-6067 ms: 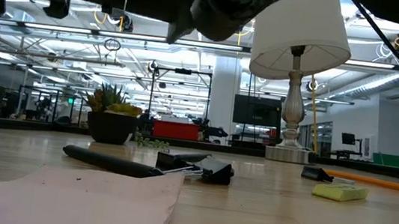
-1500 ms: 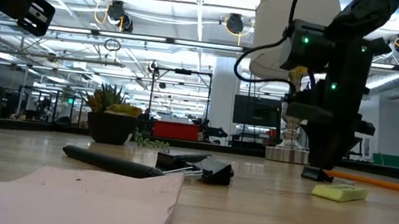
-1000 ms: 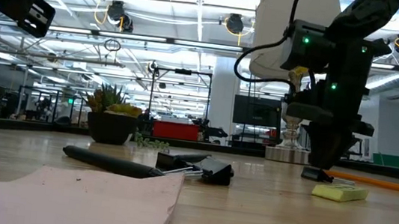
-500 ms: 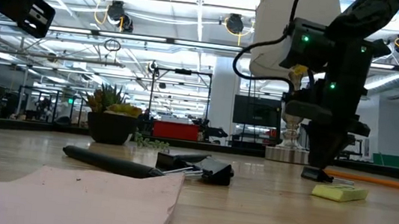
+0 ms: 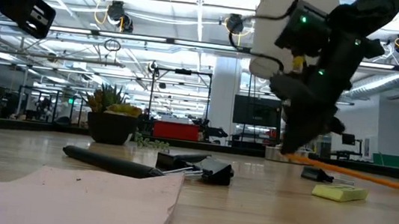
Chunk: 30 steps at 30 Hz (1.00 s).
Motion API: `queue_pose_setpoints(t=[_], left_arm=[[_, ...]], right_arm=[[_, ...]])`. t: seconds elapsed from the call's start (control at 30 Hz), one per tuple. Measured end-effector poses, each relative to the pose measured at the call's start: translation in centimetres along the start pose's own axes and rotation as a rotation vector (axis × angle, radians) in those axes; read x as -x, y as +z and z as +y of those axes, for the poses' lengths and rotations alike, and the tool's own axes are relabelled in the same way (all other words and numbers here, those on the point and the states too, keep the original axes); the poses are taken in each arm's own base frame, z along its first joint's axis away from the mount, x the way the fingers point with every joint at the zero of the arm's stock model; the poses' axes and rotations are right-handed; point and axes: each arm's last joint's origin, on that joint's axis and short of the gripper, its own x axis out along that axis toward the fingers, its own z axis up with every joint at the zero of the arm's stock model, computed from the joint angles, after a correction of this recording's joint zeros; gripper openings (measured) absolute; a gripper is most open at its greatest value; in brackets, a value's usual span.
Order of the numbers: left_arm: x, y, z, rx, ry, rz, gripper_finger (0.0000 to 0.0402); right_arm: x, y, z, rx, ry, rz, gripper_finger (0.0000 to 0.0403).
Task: Pick and place office supplies into organizer
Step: Put the top binder clip into the bottom left section of the desk organizer
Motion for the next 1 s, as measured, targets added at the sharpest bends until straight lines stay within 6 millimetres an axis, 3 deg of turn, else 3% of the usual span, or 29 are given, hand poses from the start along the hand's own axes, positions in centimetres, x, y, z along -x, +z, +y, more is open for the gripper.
queue_pose_setpoints(t=[0.5,0.87,1.0], left_arm=[[-0.1,0.0,0.1,0.004,0.02,0.002,0.0179],[-0.1,-0.1,0.1,0.004,0.02,0.01,0.0179],[-0.1,0.0,0.1,0.001,0.027,0.005,0.0179]], right_arm=[[3.7,2.5,4.5,0.13,0.391,-0.437,0.0014],[2.9,1.6,4.8,0.293,0.373,-0.377,0.0018],[1.6,1.3,4.5,0.313,0.382,-0.289,0.0047]])
